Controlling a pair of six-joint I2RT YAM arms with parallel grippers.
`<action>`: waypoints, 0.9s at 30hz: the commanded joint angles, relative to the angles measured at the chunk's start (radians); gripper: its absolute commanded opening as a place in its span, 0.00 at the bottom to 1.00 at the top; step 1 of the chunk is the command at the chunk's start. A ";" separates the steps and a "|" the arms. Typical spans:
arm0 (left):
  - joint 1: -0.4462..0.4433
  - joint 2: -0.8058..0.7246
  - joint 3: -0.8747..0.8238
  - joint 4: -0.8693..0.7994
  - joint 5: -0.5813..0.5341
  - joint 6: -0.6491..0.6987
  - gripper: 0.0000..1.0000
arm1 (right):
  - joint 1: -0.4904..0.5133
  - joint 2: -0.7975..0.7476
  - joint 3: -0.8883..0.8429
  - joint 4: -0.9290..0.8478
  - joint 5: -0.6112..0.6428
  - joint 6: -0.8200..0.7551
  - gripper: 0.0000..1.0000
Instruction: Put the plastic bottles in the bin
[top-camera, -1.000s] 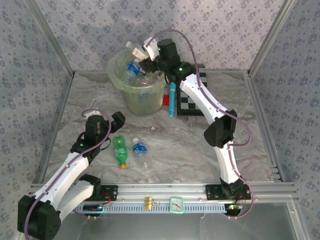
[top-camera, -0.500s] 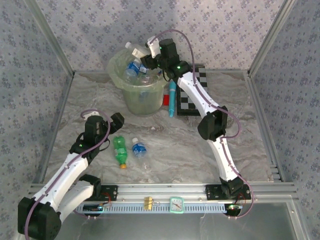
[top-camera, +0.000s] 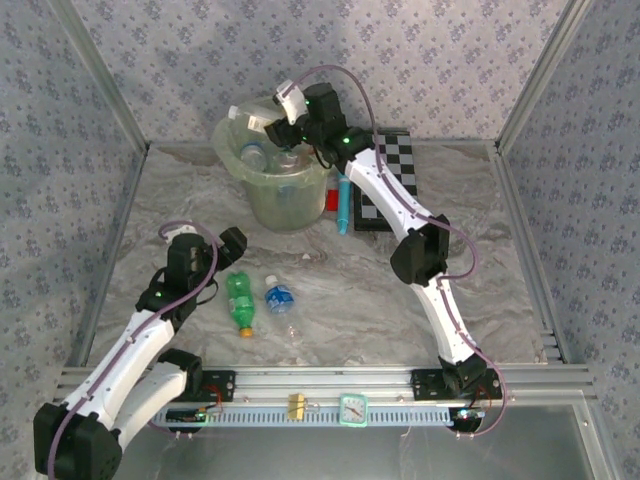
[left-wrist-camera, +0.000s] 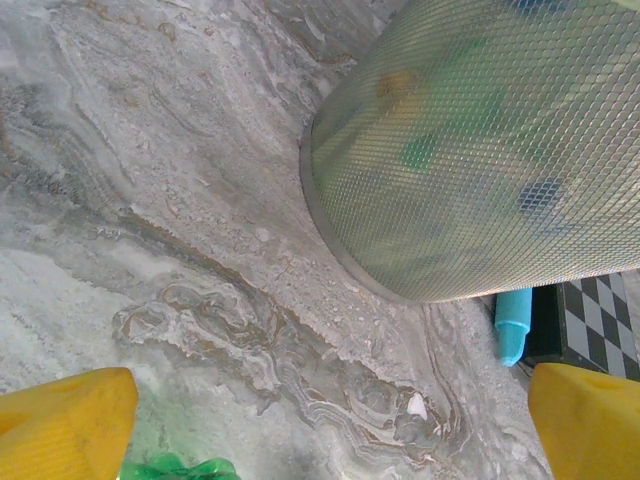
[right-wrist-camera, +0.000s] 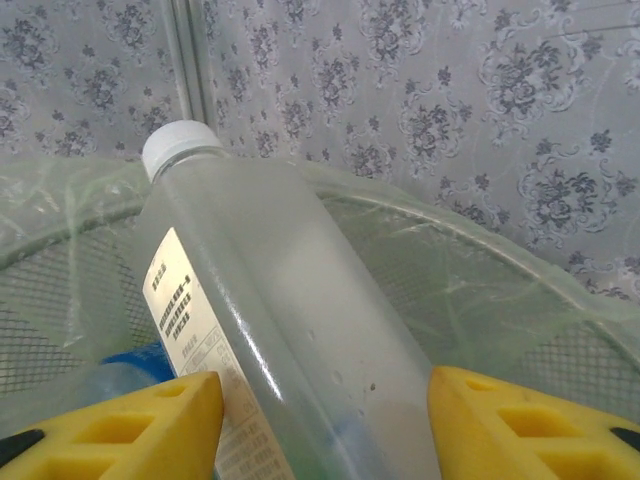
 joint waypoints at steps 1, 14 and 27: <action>0.006 -0.015 0.017 -0.055 -0.009 0.006 1.00 | 0.009 -0.076 -0.005 -0.055 0.026 -0.011 0.63; 0.007 -0.022 0.041 -0.208 0.016 0.013 1.00 | 0.001 -0.547 -0.532 0.155 0.090 0.031 0.90; -0.015 0.018 0.043 -0.287 0.048 -0.004 1.00 | -0.050 -0.992 -1.196 0.334 0.127 0.232 1.00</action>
